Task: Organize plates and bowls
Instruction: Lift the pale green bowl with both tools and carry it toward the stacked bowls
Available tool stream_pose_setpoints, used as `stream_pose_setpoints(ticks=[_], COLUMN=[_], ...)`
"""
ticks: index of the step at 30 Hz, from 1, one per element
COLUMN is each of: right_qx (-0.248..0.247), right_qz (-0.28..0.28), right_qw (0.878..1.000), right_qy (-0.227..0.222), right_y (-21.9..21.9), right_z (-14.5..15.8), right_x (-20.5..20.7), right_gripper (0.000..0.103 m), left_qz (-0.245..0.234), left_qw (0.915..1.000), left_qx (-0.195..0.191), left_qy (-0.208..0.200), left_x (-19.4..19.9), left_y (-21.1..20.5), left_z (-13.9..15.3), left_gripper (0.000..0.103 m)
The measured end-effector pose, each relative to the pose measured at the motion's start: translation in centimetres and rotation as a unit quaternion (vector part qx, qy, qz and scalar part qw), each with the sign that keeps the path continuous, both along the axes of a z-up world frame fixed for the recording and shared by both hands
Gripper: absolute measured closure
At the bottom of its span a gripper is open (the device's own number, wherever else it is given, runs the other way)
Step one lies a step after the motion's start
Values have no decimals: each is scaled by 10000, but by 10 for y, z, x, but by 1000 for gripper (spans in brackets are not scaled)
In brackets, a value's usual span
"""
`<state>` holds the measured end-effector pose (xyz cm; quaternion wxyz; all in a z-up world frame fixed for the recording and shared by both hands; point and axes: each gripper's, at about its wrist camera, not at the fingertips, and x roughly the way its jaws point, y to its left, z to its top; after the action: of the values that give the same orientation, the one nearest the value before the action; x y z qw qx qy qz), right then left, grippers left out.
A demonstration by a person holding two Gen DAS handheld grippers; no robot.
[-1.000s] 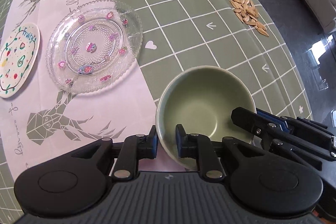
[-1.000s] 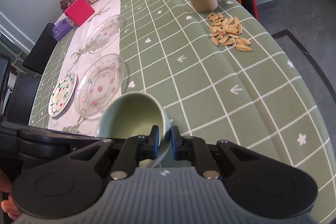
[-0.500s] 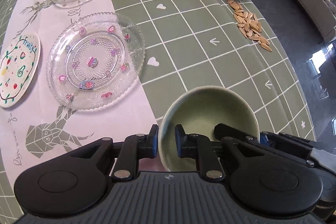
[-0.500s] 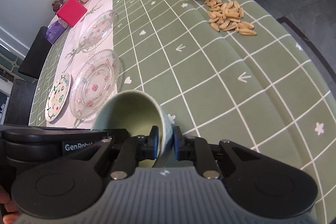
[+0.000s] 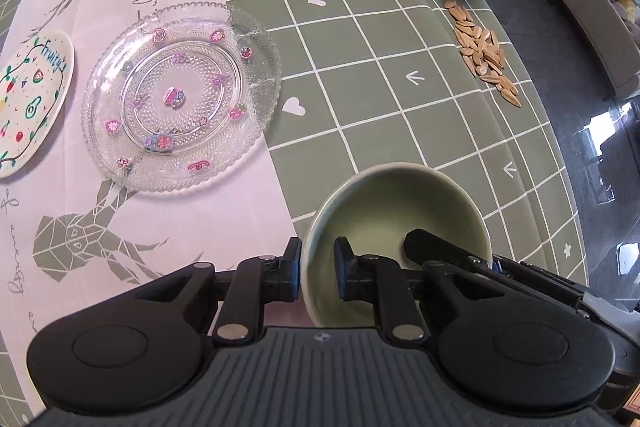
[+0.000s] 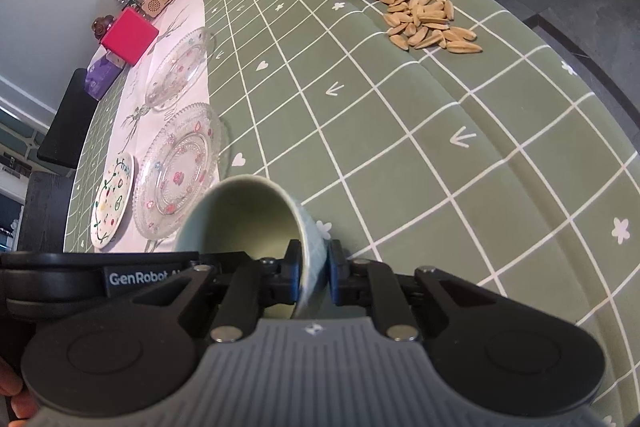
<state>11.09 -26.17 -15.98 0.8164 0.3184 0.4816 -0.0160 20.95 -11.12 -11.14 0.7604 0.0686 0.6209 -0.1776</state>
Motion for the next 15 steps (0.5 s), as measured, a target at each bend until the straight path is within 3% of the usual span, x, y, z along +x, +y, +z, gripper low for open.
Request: stream_pose_setpoints(ticks=[4,9,15], right_qx=[-33,381,373], right_qz=[22,18,-38], right_qw=[10000,9991,9991], right_qy=[77,195,197], right_y=[2,-8,-7], right_z=[1,0,14], right_x=[-1,1,-1], right_gripper=[93,92,92], left_qz=[-53,53,88], left_qw=[9999,10000,9999], left_qx=[116,63,41], left_qy=[-64,-45,-111], left_x=[-6,-8,-18], left_y=[-3,1,4], left_z=[3,7,24], left_gripper=[85,87,87])
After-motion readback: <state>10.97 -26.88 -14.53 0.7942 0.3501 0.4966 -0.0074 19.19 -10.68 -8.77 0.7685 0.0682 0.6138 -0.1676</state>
